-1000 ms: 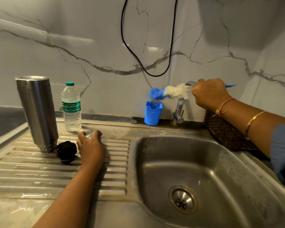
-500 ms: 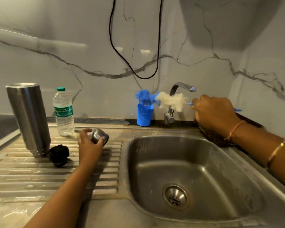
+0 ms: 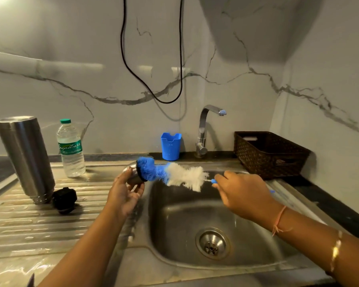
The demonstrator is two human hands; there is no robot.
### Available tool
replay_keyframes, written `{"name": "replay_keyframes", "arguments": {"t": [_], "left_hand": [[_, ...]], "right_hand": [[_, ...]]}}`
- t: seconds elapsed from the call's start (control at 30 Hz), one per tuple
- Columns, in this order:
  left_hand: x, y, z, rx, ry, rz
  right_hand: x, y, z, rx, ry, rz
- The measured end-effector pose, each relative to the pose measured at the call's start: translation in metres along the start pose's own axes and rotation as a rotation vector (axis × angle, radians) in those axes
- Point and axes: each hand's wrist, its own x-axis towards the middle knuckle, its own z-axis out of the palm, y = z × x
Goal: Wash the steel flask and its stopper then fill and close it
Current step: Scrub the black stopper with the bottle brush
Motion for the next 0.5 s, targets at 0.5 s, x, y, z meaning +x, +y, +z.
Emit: {"name": "replay_keyframes", "arguments": {"t": [0.5], "left_hand": [[-0.005,-0.029,0.037,-0.048,-0.095,-0.069]], "right_hand": [[0.022,0.029,-0.017,1.005,-0.766,0.467]]}}
